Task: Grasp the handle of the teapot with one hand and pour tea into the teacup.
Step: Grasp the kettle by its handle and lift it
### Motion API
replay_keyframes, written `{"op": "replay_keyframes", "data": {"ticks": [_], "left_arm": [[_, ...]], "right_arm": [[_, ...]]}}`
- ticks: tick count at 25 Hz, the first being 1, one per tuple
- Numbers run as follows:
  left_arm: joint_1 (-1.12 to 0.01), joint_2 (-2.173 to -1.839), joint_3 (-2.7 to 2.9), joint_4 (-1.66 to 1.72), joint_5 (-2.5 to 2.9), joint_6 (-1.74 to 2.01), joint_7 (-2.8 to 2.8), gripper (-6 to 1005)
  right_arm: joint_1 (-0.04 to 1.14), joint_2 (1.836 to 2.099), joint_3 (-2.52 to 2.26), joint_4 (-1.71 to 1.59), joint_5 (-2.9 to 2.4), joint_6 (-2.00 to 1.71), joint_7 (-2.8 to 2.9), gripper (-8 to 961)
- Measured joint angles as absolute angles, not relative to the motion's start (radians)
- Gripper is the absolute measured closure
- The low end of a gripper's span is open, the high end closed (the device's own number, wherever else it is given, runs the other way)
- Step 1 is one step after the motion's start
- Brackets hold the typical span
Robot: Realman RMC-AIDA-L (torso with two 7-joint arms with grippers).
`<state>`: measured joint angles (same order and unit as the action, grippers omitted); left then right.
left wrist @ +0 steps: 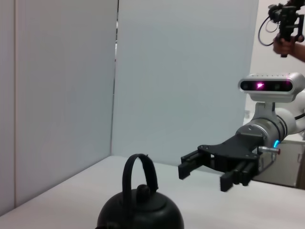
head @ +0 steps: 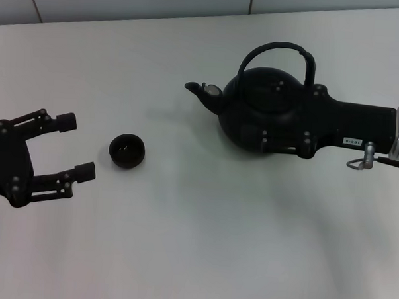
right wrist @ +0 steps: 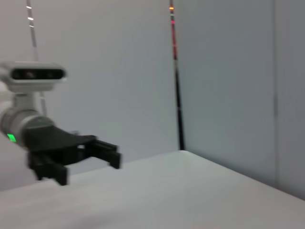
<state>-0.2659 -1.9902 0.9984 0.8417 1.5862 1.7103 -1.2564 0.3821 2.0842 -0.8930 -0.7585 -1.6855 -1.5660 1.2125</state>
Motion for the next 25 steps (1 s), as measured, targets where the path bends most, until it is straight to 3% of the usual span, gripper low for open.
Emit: {"op": "replay_keyframes", "data": {"ticks": [9,25], "left_arm": [[-0.290,-1.998,0.991,0.835,1.691,1.705,-1.266,136],[-0.331,-1.992,0.985,0.832,1.774,1.705,-1.272,137]], "right_arm": [[0.372,2.086,-0.886,-0.710,-1.638,-1.492,1.170,219],[0.215,2.084,-0.802,-0.612,-1.418,-1.457,1.006,239]]}}
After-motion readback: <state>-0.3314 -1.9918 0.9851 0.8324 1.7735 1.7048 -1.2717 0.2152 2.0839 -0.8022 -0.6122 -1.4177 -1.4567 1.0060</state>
